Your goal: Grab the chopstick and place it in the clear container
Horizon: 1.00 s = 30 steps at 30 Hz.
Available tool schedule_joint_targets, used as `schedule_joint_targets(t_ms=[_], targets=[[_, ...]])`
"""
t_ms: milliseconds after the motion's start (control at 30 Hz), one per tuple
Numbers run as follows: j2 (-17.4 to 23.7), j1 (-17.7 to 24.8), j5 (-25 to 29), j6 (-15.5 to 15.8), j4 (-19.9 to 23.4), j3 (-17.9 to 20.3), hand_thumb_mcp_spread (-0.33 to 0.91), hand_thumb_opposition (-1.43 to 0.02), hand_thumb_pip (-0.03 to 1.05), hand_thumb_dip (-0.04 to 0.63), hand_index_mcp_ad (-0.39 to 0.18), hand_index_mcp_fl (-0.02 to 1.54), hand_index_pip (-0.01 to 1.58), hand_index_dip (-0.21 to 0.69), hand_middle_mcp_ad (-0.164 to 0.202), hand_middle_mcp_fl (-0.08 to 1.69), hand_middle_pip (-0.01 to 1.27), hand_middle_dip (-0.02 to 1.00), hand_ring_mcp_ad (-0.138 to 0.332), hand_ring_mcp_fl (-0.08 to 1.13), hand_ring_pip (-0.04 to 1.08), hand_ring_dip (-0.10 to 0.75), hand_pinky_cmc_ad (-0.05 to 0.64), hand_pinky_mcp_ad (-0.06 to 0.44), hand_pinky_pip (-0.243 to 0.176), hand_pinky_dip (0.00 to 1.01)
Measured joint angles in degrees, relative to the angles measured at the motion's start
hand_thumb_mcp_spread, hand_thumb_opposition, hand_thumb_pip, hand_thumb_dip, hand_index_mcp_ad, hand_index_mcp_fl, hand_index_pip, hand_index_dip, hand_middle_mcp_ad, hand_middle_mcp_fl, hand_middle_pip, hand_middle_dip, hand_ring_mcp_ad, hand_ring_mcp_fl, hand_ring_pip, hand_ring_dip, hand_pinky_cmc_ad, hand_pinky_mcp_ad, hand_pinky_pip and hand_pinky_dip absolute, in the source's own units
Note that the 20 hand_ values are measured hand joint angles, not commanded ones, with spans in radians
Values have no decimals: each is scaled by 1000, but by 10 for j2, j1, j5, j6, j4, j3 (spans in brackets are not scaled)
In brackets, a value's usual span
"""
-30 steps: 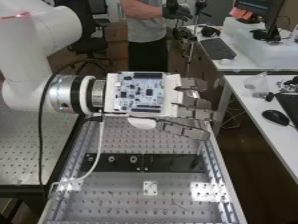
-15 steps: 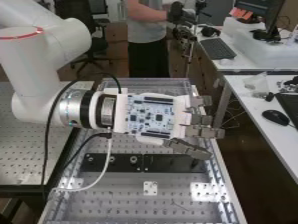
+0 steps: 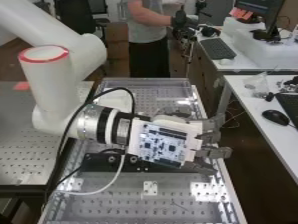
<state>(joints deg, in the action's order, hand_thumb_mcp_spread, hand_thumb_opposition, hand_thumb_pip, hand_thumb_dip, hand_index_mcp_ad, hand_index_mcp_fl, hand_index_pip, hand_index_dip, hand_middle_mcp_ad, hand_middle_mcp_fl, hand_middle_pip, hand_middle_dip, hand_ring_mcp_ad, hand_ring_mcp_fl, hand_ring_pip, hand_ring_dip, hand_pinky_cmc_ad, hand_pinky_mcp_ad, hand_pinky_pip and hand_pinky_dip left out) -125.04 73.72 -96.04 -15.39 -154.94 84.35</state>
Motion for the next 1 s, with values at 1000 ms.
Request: schedule_joint_targets(t_ms=[1000], targets=[[-57,17,34,-115,38,16,415,-820,702,384,-201,391,721,253,58,682,136,672,35,246,86,393,382,278,-75,164]])
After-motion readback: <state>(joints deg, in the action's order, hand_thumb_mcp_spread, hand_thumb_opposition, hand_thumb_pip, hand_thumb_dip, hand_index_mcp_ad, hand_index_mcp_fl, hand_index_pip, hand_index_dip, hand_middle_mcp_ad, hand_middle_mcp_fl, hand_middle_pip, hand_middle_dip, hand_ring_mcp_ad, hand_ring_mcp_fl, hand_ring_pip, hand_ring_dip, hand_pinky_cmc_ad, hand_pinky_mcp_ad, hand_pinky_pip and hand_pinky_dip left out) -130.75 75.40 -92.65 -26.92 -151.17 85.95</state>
